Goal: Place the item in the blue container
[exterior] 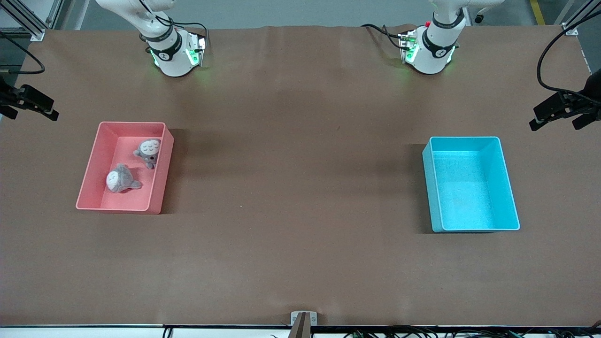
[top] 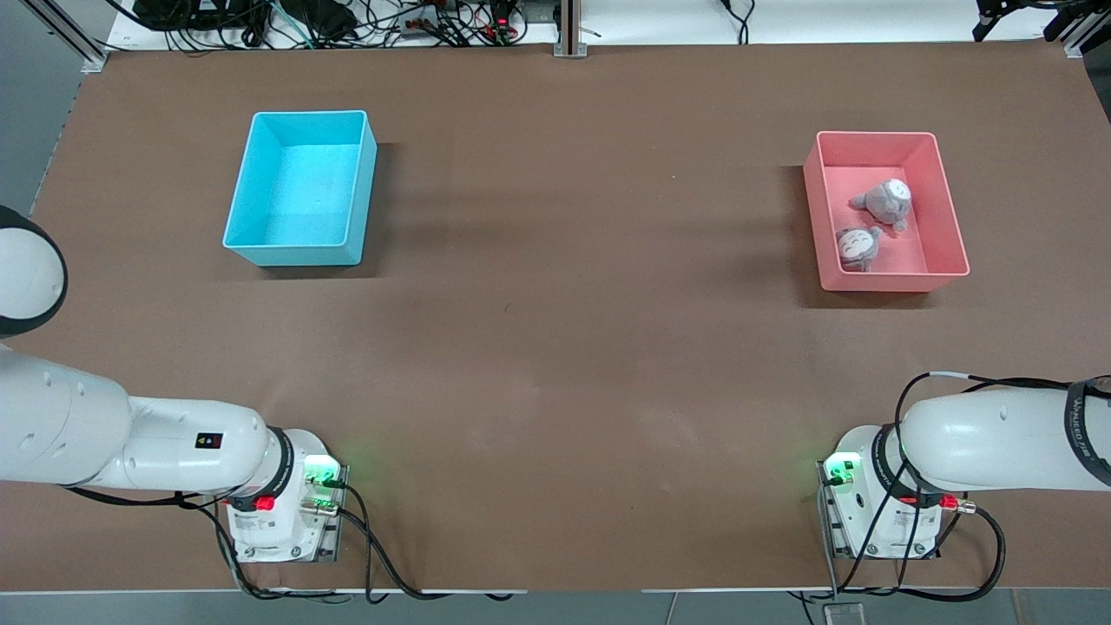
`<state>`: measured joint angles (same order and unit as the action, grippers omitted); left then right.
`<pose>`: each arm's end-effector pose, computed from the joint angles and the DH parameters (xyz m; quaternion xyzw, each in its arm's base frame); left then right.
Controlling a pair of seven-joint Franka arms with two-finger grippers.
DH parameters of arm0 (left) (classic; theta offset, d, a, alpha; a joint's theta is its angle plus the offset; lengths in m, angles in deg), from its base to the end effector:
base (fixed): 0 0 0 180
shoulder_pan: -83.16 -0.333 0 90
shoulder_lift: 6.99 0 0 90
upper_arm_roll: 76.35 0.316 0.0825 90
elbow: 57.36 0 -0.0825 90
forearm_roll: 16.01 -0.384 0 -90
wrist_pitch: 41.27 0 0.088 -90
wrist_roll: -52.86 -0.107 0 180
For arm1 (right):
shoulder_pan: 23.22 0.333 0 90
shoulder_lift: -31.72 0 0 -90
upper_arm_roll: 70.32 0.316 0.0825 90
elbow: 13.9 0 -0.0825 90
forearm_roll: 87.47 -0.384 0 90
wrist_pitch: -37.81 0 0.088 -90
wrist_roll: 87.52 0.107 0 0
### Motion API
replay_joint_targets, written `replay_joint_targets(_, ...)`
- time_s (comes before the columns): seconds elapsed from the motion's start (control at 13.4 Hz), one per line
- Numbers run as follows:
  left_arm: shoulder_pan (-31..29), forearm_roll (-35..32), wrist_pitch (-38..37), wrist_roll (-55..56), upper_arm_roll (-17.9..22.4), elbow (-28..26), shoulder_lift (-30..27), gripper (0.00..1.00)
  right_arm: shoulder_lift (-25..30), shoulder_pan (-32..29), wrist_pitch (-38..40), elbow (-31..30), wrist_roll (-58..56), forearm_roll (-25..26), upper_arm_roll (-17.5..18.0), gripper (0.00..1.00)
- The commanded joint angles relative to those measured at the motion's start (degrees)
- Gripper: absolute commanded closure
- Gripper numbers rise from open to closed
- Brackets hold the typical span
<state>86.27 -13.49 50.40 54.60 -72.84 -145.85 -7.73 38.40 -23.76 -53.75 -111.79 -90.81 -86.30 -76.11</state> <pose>0.5540 -0.0005 0.6469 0.9990 0.0186 0.0339 0.0228 0.5159 -0.0625 0.6240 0.9996 -0.0260 0.0024 0.0046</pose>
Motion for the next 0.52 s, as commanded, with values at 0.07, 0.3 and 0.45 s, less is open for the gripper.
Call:
replay_joint_targets(0.07,0.14,-0.5,0.18,-0.34,-0.08,0.15,-0.32,0.0,1.76,-0.26,-0.11,-1.78,-0.66,0.49,0.43,0.0)
replay_joint_targets(0.3,0.14,-0.41,0.18,-0.34,-0.08,0.15,-0.41,0.0,1.85,-0.44,0.68,-1.78,-0.66,0.49,0.34,0.0)
replay_joint_targets(0.45,0.14,-0.41,0.18,-0.34,-0.08,0.15,-0.41,0.0,1.76,-0.26,1.12,-1.78,-0.58,0.49,0.43,0.0)
